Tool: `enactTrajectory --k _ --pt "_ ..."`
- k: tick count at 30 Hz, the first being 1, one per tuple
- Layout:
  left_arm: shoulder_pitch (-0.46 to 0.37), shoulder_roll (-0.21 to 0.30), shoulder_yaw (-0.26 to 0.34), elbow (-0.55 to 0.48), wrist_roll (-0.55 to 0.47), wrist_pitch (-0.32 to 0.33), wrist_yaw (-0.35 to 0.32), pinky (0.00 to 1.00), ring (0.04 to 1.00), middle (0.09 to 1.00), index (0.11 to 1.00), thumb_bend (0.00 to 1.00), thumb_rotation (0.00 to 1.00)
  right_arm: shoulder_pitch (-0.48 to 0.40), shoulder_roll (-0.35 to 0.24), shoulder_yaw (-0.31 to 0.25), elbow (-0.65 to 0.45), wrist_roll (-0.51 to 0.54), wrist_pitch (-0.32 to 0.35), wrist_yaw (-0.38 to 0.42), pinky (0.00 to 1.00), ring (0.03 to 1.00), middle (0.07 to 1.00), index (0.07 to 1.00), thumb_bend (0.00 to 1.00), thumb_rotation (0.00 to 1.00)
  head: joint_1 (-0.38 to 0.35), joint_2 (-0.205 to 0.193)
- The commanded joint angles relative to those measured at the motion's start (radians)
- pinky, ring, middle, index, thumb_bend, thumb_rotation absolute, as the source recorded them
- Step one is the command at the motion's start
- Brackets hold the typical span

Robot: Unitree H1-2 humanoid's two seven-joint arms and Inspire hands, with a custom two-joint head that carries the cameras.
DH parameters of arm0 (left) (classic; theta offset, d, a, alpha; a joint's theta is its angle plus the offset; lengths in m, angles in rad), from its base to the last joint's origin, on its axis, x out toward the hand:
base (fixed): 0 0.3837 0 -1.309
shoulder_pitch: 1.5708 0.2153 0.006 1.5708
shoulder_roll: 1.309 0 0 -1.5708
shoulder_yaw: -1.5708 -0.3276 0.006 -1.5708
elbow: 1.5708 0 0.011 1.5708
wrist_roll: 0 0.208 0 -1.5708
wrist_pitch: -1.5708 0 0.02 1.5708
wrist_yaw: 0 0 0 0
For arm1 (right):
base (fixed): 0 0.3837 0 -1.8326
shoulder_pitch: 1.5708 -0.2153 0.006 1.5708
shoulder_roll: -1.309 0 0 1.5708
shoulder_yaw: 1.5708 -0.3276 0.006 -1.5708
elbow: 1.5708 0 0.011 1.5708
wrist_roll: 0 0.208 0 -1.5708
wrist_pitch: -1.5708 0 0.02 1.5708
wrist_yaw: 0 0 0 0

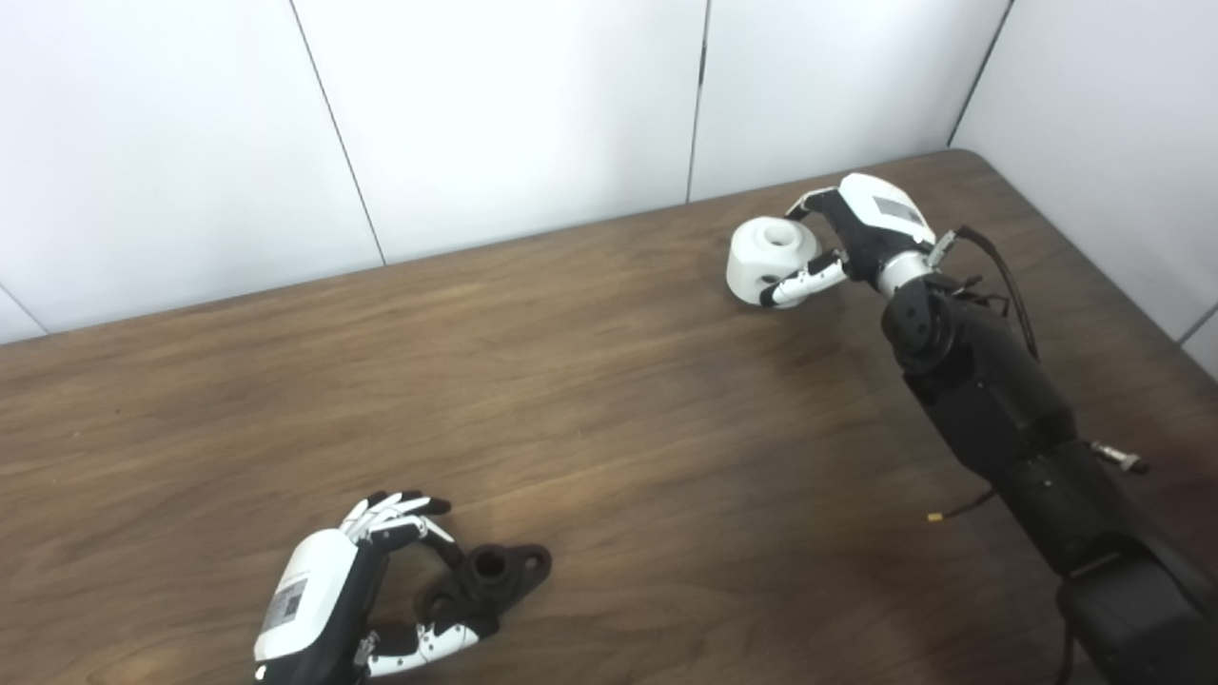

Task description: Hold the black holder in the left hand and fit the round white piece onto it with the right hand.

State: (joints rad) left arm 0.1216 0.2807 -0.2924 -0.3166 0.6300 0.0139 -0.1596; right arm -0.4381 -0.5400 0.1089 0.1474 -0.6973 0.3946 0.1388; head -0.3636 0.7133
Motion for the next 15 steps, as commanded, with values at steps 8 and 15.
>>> enactTrajectory --k 8,15 --pt "0.02 0.01 -0.005 0.002 0.002 0.022 -0.035 0.93 0.883 0.8 0.484 0.52 0.04 -0.04 -0.034 -0.023 -0.03 0.0 -0.055 -0.065 0.76 0.881 0.825 0.514 0.57 0.17 0.006 0.001" --pt "0.019 0.01 -0.007 0.005 0.008 0.019 -0.032 0.93 0.879 0.798 0.484 0.52 0.04 -0.026 -0.028 -0.031 -0.039 0.004 -0.1 -0.129 0.77 0.858 0.771 0.484 0.52 0.14 0.01 0.001"
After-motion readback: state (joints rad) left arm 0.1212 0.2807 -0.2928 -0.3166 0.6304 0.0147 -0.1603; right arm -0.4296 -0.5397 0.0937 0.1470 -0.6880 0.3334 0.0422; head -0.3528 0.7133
